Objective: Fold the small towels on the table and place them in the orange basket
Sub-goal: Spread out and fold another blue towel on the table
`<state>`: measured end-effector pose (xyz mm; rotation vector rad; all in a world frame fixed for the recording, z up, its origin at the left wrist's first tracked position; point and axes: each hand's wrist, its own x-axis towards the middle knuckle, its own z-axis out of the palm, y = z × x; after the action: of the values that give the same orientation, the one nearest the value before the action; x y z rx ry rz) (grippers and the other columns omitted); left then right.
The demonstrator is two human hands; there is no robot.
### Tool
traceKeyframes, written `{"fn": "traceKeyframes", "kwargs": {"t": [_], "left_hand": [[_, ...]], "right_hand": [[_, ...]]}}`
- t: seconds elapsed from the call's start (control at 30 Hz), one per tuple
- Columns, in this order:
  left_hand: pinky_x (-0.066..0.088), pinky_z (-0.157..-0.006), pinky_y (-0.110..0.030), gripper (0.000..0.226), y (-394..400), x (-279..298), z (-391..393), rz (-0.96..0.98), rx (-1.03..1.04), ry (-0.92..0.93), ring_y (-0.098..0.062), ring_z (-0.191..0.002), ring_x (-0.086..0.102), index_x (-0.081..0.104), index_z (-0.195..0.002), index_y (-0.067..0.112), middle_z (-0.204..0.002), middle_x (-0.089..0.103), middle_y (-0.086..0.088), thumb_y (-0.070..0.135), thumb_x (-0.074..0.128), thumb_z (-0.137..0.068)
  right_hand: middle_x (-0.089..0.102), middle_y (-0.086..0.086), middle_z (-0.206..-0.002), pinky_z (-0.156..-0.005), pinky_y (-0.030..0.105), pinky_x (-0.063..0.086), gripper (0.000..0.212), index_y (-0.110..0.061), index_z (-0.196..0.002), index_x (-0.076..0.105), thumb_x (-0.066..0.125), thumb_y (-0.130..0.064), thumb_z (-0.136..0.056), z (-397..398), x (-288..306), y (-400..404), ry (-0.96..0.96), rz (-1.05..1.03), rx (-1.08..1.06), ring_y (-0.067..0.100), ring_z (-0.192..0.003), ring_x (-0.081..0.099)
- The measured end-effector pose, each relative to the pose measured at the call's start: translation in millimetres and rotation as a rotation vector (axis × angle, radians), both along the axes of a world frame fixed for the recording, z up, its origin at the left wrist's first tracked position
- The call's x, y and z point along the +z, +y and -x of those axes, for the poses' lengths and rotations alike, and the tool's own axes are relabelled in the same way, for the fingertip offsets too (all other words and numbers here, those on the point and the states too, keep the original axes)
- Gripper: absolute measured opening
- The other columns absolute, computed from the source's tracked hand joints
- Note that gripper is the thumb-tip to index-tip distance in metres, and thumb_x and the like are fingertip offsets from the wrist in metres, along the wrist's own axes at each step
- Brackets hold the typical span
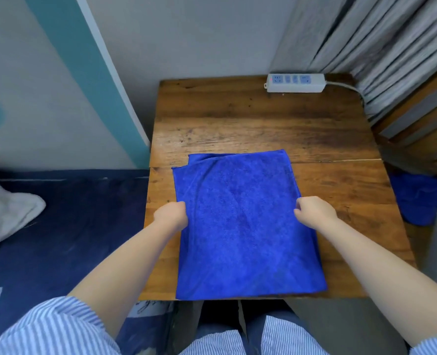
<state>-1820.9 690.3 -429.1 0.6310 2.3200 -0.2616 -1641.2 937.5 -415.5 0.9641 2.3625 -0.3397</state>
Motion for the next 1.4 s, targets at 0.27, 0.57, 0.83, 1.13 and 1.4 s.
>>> {"fn": "traceKeyframes", "kwargs": {"t": [0.27, 0.57, 0.83, 1.13, 1.4], "left_hand": [[0.044, -0.081, -0.036, 0.035, 48, -6, 54, -0.145, 0.101, 0.137, -0.029, -0.114, 0.048, 0.046, -0.126, 0.009, -0.124, 0.051, -0.012, 0.006, 0.032, -0.094], [0.036, -0.101, -0.037, 0.052, 61, -35, 85, -0.061, 0.108, 0.157, -0.028, -0.131, 0.030, 0.032, -0.141, 0.020, -0.140, 0.037, -0.009, 0.007, 0.037, -0.092], [0.037, -0.078, -0.032, 0.015, 52, -37, 74, -0.510, 0.493, 0.121, -0.029, -0.093, 0.050, 0.060, -0.089, 0.004, -0.094, 0.059, -0.013, 0.001, 0.045, -0.088], [0.027, -0.049, -0.014, 0.024, 55, -1, 55, -0.836, 0.707, -0.285, -0.003, -0.052, 0.035, 0.041, -0.062, 0.014, -0.061, 0.038, 0.001, 0.001, 0.042, -0.081], [0.023, -0.054, -0.023, 0.030, 62, 4, 73, -0.800, 0.751, -0.274, -0.011, -0.058, 0.032, 0.041, -0.061, 0.015, -0.063, 0.040, 0.000, -0.001, 0.041, -0.087]], "right_hand": [[0.062, 0.014, -0.104, -0.080, 0.039, 0.047, 0.028, -0.001, -0.099, 0.063, 0.038, -0.011, -0.092, 84, -9, 44, 0.270, -0.056, 0.076, 0.031, -0.103, 0.052], [0.035, 0.011, -0.142, -0.103, 0.038, 0.036, 0.053, -0.020, -0.134, 0.046, 0.040, 0.004, -0.087, 129, -40, 75, 0.221, 0.076, 0.010, 0.030, -0.129, 0.033], [0.057, 0.019, -0.095, -0.078, 0.032, 0.038, 0.024, 0.003, -0.098, 0.066, 0.050, 0.005, -0.080, 123, -40, 84, 0.457, 0.086, -0.006, 0.033, -0.095, 0.051], [0.055, 0.008, -0.068, -0.048, 0.008, 0.040, 0.034, -0.020, -0.064, 0.050, 0.051, 0.009, -0.081, 58, -21, 53, 0.439, 0.555, -0.294, 0.002, -0.041, 0.054], [0.063, 0.008, -0.081, -0.058, 0.023, 0.052, 0.018, -0.010, -0.080, 0.063, 0.050, 0.001, -0.087, 46, -15, 52, 0.131, 0.614, -0.207, 0.005, -0.054, 0.063]]}}
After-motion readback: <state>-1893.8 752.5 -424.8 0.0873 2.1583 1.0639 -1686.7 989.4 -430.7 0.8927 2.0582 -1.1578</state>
